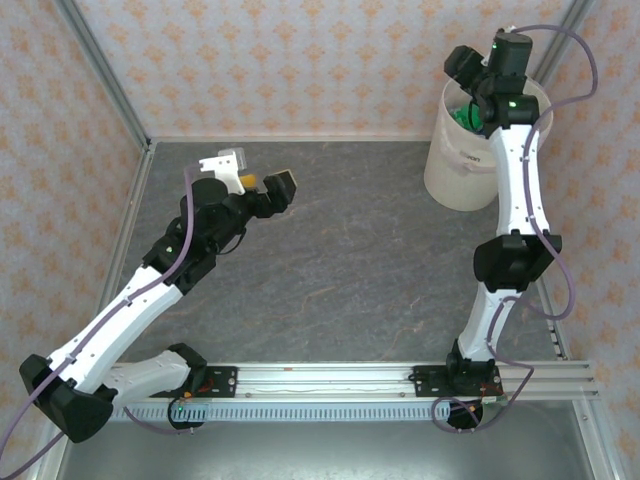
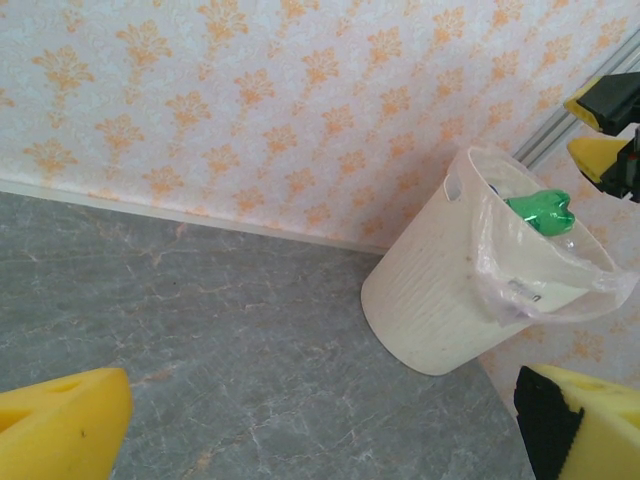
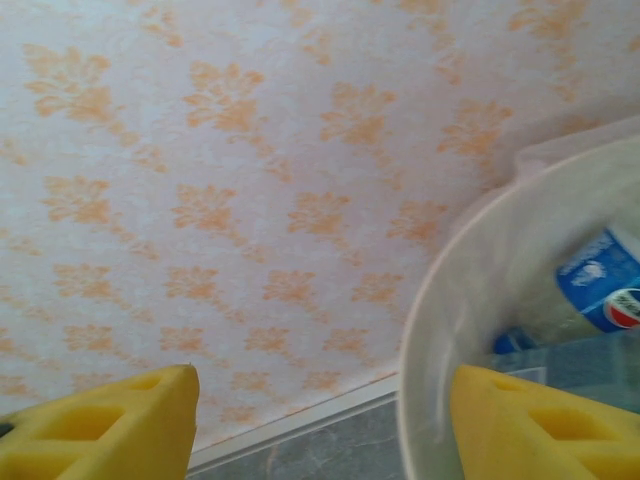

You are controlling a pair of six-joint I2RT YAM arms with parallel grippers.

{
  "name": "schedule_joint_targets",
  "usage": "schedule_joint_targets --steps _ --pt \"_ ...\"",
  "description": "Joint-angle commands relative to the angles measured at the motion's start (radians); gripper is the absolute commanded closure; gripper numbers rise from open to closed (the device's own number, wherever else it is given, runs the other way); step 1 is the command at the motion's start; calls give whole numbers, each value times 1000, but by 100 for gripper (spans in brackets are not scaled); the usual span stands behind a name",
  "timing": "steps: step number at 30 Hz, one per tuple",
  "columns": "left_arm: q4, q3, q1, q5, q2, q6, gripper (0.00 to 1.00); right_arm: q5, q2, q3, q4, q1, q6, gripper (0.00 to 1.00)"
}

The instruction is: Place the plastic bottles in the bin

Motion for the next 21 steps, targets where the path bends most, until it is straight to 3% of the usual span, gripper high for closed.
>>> schedule_joint_targets --steps 1,6,10,15,21 --pt "-15 -14 10 -26 -23 -12 1 31 18 37 32 15 18 33" --pt "-16 -16 10 -32 -25 -16 1 172 11 13 -22 16 80 33" --pt "-14 -20 9 -36 -25 -18 1 228 -70 -135 28 14 103 32" --pt "4 -25 10 -30 -14 -20 1 125 -72 -218 27 -33 142 33" --pt "0 -15 10 -24 -1 -20 1 131 -25 -203 33 -54 98 32"
